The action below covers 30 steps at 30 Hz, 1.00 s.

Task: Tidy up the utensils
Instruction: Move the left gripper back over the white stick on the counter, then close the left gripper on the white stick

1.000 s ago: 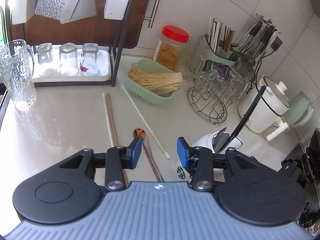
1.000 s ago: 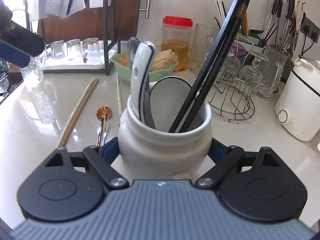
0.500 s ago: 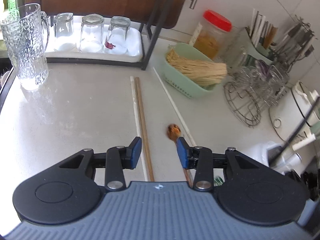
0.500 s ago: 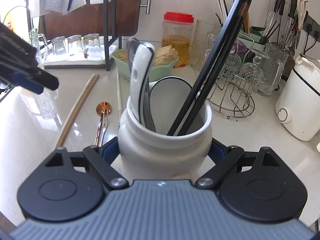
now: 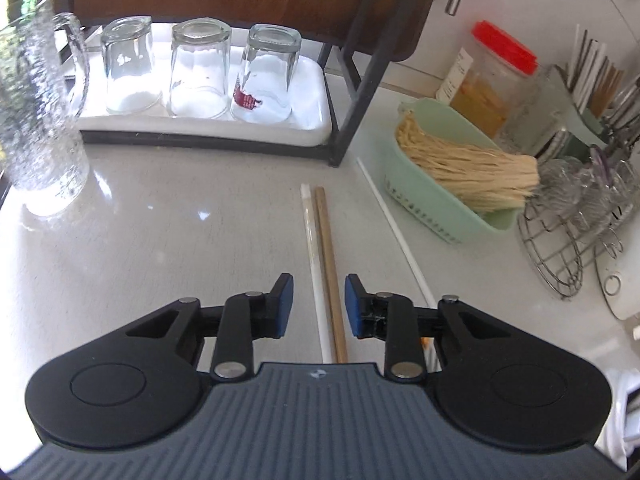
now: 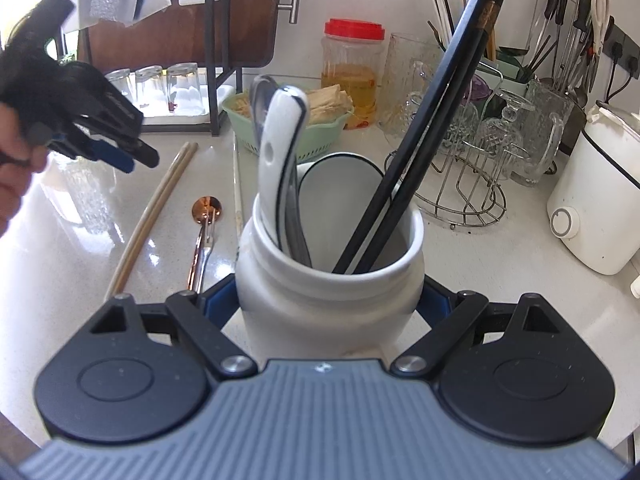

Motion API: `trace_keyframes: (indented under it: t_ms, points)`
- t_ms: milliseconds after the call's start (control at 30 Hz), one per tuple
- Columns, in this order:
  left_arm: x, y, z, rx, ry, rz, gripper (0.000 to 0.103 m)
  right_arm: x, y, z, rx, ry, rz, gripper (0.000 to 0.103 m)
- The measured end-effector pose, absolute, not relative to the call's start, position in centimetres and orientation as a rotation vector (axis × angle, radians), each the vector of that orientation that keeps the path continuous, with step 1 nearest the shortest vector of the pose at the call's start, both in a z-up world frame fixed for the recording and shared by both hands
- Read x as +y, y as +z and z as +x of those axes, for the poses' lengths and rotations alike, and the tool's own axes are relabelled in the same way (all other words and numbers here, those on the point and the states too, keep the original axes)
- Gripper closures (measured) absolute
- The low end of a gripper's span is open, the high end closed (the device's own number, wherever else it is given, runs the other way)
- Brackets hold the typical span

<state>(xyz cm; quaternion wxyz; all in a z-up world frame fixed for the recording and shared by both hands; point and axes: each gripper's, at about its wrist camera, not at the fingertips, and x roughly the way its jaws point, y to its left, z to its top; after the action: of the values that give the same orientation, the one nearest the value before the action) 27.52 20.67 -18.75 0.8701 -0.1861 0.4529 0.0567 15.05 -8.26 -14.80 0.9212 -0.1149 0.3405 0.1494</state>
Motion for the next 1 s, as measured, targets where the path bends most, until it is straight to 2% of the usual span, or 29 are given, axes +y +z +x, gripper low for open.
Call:
trace_keyframes:
  t_ms: [267,567,800,833,867,1000]
  points:
    - [20.7,-19.7,29.9,0.939,0.142,-0.336,0.085,-8.3,-15.0,14.6,0.673,0.298,-0.23,0.011]
    - [21.3,-21.3,30.8,0.96,0.146,-0.363,0.086,-8.4,-15.2,14.2,0.653,0.299,-0.228,0.011]
    - [20.8,-21.2,31.9,0.978,0.157,-0.283,0.086,-8.4,-15.1,14.2,0.652,0.301,-0.229,0.011]
    - [20.7,-21.1,32.1,0.989,0.15,-0.281,0.087,-8.4,-15.1,14.2,0.652,0.299,-0.229,0.011]
    - [20.6,-21.1,32.2,0.993,0.147,-0.275,0.094,-8.4,-15.1,14.2,0.652,0.299,-0.229,0.011]
    - [20.7,-21.1,32.1,1.022,0.125,-0.309,0.096,-8.3,-15.2,14.2,0.648,0.293,-0.235,0.01]
